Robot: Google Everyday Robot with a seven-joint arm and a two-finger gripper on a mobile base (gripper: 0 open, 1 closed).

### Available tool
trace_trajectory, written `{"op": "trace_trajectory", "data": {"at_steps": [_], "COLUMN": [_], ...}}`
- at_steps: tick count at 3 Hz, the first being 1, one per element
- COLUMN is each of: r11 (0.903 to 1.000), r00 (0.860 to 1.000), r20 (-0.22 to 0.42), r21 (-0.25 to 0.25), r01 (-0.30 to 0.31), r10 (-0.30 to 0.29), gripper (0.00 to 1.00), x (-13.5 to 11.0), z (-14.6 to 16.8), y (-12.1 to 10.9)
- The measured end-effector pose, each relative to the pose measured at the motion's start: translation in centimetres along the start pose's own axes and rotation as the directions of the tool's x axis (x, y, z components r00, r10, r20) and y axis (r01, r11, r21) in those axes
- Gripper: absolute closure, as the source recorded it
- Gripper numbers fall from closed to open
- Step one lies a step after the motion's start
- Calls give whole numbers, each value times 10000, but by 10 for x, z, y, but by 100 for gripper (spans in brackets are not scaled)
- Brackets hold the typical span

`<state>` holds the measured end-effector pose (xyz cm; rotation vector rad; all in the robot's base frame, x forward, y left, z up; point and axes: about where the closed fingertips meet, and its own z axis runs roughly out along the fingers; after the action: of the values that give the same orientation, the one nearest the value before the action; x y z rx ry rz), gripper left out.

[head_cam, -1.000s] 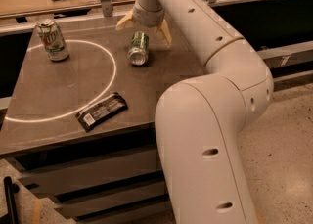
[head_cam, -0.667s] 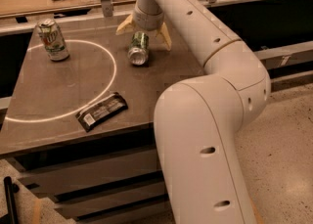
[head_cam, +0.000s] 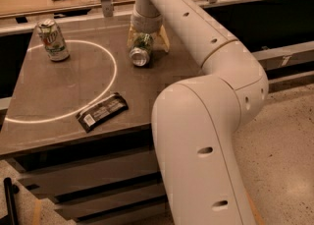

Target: Place green can upright

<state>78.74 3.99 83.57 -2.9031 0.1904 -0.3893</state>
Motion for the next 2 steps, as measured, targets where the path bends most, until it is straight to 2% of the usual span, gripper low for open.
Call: {"op": "trace_trajectory", "data": {"at_steps": [1, 2], "r11": [10000, 9999], "r00": [10000, 9998], "r20": [11, 55], "r21": [-4, 8], "r01": [60, 172], "r10": [-60, -172], "gripper": [75, 100], "x": [1, -2], "z": [-6, -12], "y": [-2, -5]}}
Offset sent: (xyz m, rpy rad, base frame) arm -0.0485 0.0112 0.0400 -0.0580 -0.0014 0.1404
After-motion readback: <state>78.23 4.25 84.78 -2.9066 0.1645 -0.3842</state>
